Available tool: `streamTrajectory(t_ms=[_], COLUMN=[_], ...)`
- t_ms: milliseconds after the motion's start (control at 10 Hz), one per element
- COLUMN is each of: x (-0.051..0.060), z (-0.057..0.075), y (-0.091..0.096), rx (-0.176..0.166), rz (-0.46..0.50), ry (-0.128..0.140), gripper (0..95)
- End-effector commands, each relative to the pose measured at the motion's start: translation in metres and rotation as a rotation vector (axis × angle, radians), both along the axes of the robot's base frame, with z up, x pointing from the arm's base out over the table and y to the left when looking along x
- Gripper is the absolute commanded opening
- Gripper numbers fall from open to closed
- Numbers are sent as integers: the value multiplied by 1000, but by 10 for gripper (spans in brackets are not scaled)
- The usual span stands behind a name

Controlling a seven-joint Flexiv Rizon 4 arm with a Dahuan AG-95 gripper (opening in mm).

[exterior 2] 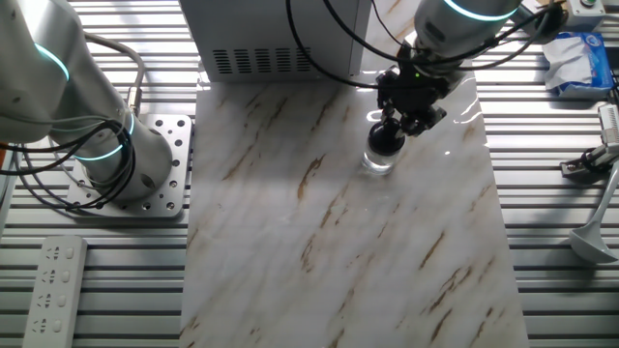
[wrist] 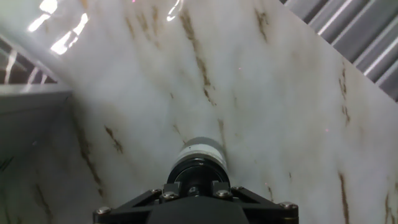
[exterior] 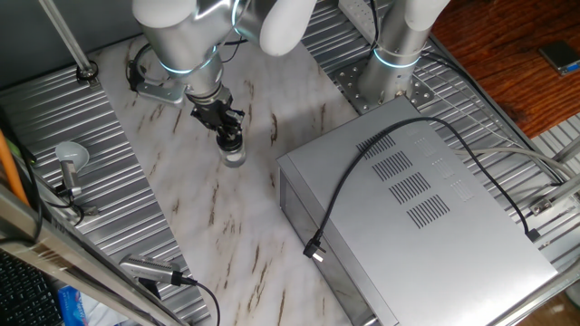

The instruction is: Unscrew the lid from the jar

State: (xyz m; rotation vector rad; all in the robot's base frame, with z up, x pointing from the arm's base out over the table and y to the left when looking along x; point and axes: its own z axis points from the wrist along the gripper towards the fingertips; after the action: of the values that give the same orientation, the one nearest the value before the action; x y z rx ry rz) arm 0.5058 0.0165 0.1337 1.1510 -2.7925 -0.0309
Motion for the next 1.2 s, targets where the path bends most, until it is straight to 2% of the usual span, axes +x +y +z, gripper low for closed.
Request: streamTrajectory(t_ms=[100, 400, 500, 1000, 1100, 1200], x=[0, 0, 1, 1, 2, 2], z=[0, 1, 2, 6, 8, 10], y=[0, 0, 0, 0, 0, 0], rx=[-2, -2, -7, -9, -10, -11], rz=[3, -7, -9, -14, -12, -15], ry=[0, 3, 3, 4, 4, 6], gripper=[190, 190, 0, 0, 190, 190])
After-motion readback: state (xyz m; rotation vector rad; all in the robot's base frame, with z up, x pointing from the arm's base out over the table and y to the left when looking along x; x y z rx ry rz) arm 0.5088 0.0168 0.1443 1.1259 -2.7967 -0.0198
